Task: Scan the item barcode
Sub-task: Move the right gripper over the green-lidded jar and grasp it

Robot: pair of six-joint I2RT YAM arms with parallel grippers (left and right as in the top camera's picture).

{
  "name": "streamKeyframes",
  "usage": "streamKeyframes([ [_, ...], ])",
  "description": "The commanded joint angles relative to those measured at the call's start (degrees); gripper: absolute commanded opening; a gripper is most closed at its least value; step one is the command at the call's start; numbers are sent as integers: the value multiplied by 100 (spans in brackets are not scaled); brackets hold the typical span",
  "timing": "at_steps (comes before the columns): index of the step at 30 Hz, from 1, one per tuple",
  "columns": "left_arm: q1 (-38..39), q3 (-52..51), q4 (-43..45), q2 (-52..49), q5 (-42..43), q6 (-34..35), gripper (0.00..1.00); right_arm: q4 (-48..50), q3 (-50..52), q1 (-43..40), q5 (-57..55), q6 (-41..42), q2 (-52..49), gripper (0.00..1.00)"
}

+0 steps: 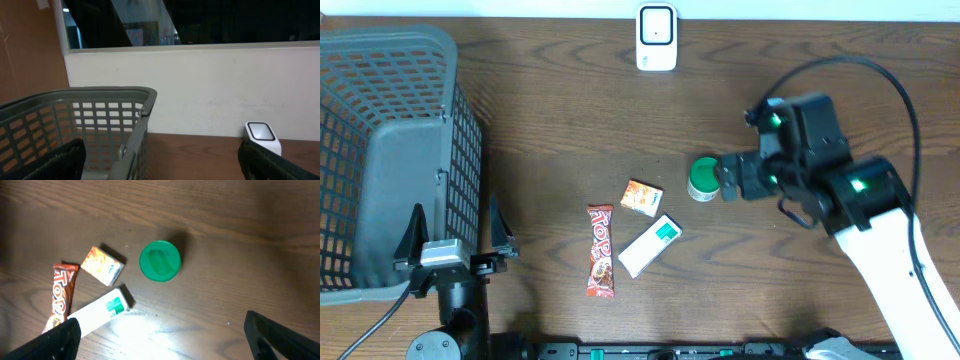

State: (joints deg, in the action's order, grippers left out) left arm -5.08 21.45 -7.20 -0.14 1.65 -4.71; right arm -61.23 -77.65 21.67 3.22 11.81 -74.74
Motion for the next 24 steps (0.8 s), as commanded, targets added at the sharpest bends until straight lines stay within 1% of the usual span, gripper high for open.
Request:
streamKeyframes([
  [1,2,-737,-577,-9,-278,391,96,-260,-691,127,-232,450,-745,99],
  [8,2,-1126,-531,-9,-275,393,96,-221,-1154,313,-350,450,-1880,99],
  [13,2,-1373,-531,-9,-275,393,96,-214,-1161,264,-402,625,-2511,99],
  [19,2,-1379,-566,-9,-275,393,96,-221,-1161,297,-398,710,-3191,99],
  [24,2,-1379,-741,-9,-278,391,96,-221,-1161,332,-11,1005,-3611,99],
])
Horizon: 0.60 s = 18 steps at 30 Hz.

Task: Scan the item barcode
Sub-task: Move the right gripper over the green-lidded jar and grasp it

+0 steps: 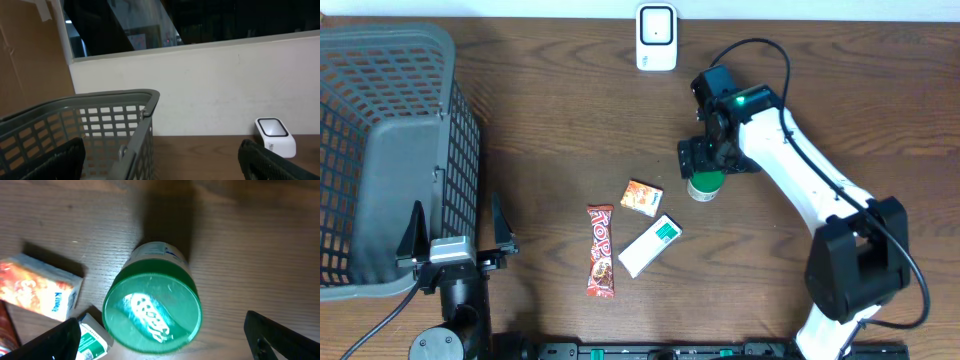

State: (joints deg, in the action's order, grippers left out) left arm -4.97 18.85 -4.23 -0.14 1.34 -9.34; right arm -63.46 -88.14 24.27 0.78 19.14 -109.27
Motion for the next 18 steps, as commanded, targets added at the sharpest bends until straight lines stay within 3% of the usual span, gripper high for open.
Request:
streamKeyframes([
  [1,-9,-1119,-1071,-9,-247,857,96,2,-111,76,256,273,-216,99],
  [18,-9,-1119,-1373,-11,-245,857,96,223,-101,79,271,291,-885,99],
])
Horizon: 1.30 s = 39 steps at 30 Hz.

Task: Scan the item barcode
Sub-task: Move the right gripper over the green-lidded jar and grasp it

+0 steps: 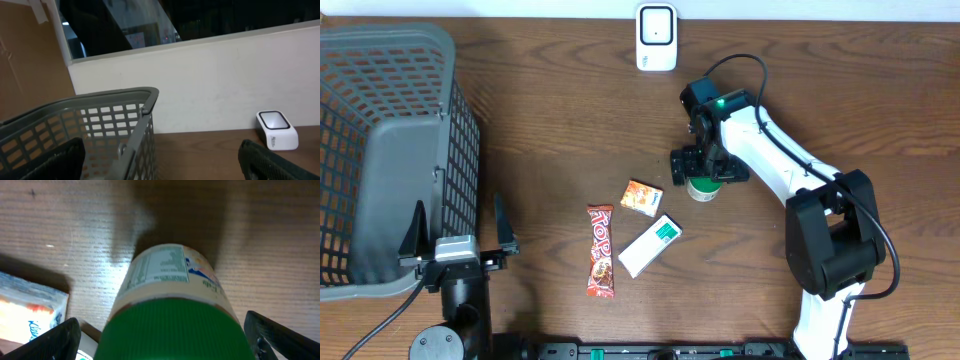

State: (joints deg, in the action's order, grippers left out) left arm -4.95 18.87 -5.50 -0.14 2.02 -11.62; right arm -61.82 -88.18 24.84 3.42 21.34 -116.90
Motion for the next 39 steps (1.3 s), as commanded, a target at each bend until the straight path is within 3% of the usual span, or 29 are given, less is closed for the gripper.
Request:
streamKeyframes([
  [1,-11,-1121,-1246,-11,-315,1084,96,94,-94,22,-13,70,-140,99],
  [11,-11,-1121,-1246,-11,-313,1084,96,127,-94,-9,-35,-2,-577,98],
  [17,-11,-1121,-1246,-11,-313,1084,96,146,-94,-35,-35,-20,-595,89],
  [24,-11,-1121,-1246,-11,-313,1084,96,116,-94,-42,-28,-20,-595,68],
  [33,-11,-1121,-1246,-13,-313,1084,96,-125,-96,-44,13,-17,-595,56],
  [39,-11,-1121,-1246,-13,-313,1084,96,-291,-107,-44,525,-195,-562,55],
])
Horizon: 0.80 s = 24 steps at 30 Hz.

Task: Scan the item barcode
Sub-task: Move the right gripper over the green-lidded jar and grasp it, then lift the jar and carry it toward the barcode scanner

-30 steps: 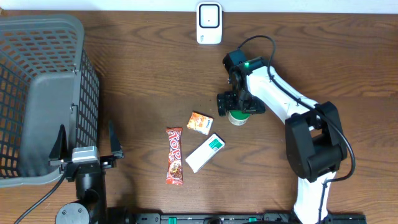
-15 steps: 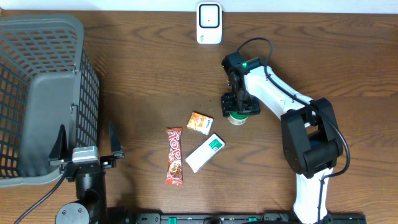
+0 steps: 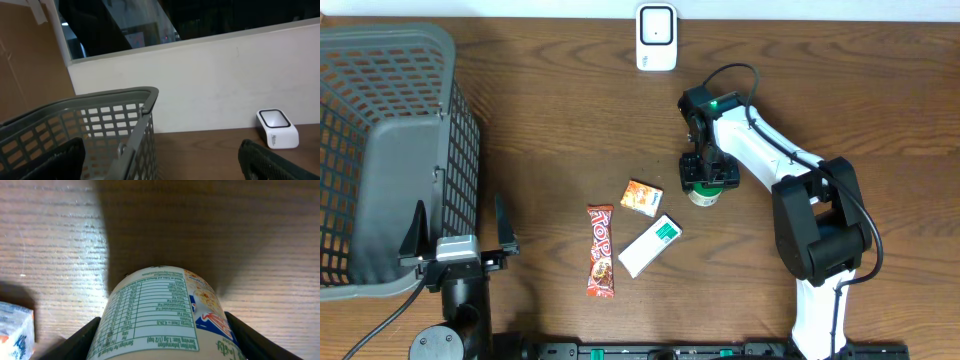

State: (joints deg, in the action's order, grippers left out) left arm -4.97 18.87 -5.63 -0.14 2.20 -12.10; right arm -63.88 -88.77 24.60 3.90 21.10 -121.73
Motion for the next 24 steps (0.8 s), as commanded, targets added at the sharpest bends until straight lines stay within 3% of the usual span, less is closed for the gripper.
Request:
streamKeyframes([
  [1,-9,-1121,-1233,-13,-330,1132,96,-116,-52,-20,619,-195,-74,55],
  [24,-9,-1121,-1233,-13,-330,1132,96,-2538,-1381,-20,2061,-1150,-72,50],
])
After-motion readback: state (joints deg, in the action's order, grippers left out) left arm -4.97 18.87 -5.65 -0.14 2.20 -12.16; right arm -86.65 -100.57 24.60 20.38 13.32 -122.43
